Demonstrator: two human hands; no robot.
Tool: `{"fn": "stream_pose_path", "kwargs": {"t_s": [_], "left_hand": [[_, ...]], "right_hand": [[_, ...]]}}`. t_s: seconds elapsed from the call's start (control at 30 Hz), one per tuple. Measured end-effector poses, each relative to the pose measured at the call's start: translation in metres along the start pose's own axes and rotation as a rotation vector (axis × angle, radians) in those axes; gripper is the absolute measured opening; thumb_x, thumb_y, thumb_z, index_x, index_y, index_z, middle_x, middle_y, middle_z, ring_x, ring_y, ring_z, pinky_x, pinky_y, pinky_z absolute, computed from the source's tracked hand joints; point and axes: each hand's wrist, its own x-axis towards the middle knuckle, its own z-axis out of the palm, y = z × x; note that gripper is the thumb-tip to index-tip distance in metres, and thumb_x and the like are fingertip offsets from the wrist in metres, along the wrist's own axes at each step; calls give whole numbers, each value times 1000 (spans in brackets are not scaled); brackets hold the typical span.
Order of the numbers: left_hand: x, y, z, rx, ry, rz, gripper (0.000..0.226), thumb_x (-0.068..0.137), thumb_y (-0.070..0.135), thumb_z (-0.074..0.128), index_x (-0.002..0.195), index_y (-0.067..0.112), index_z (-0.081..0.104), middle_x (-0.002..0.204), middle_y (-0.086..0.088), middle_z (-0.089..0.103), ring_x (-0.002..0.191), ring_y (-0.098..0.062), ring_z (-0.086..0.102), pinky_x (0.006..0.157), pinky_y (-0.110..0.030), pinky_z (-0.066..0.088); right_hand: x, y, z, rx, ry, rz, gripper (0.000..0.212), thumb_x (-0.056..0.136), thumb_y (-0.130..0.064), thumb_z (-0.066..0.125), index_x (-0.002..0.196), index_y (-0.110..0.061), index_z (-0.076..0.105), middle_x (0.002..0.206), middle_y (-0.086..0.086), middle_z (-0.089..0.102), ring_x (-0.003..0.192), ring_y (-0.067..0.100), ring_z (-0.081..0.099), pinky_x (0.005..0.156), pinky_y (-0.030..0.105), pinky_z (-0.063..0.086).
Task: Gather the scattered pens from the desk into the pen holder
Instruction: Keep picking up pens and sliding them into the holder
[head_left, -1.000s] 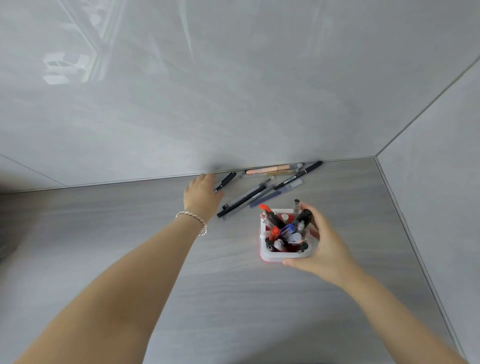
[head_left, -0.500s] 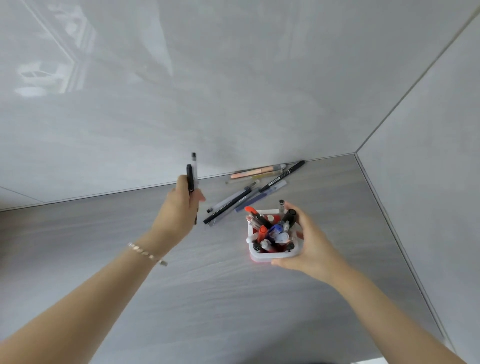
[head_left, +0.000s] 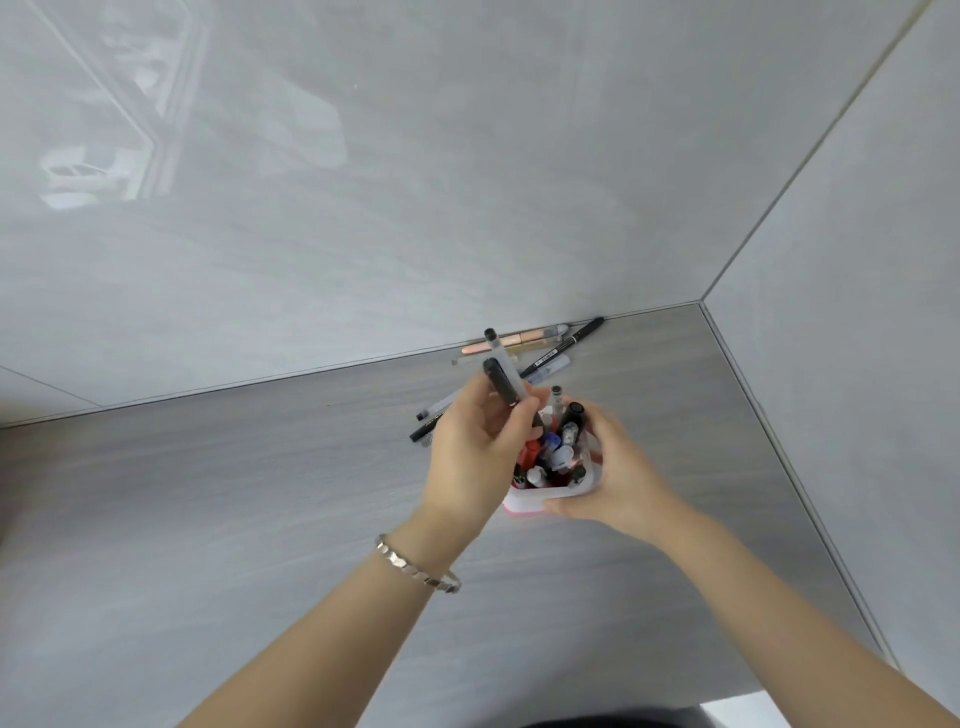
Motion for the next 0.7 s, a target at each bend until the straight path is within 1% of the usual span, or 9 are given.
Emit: {"fn": "stream_pose_path", "kwargs": {"t_s": [0.1,0.17,0.27,0.37,0.43,0.5,0.57,0.63,0.7], "left_hand": [[8,1,-8,-47,31,-79,12,85,4,59,81,15,57,82,-2,72,76,-10,71,67,-23,60],[4,-7,-13,151,-2,45,11,84,3,60,84,15,61,86,6,70,80,-8,70,72,-21,58],[-9,-17,-7,429,-40,228,21,81,2,63,84,23,61,93,16,64,88,-6,63,74,-12,49],[-5,-10,-2,416,36,156,23,79,7,65,88,27,57,94,11,60,84,-1,55,71,-12,39],[-5,-4,-5,378,11,145,38,80,12,66,104,36,49,98,13,60,87,-2,56,75,-15,42],[-4,2,-11,370,-14,248,51,81,11,65,111,46,42,97,22,58,95,2,55,82,-10,42],[1,1,-17,458,-34,383,46,84,8,60,117,39,49,98,24,56,98,7,53,86,-7,40],[9,-7,-19,531,-73,450,30,86,8,55,113,19,62,106,15,59,101,10,51,89,-4,39],[9,-15,-18,564,-148,434,28,89,10,48,114,11,63,120,5,58,115,2,48,99,-6,36]], "right_hand": [[0,4,1,13,3,-3,86,45,-30,81,109,-61,34,130,-7,46,121,3,46,99,25,42],[1,4,1,14,5,-1,86,44,-29,82,108,-62,34,129,-8,47,121,7,48,99,28,42],[1,5,0,-5,3,-3,86,49,-19,83,107,-58,33,125,-12,44,119,-4,43,96,18,37],[2,7,-1,-3,-1,-4,86,51,-10,84,105,-55,33,123,-10,43,113,-17,40,88,2,37],[2,7,0,7,-4,-4,85,51,-9,83,105,-53,35,124,-6,44,115,-12,42,86,-2,36],[1,6,1,22,-1,-12,82,48,-16,82,105,-53,36,126,-3,45,118,-1,45,89,3,39],[1,4,1,33,2,-17,80,44,-26,80,106,-53,36,125,-5,46,119,2,45,93,11,39],[0,5,1,38,4,-16,81,44,-29,80,107,-52,36,125,-7,46,116,-5,46,92,13,40],[0,5,1,41,-1,-6,82,44,-27,82,108,-51,36,125,-7,46,114,-7,47,91,14,42]]}}
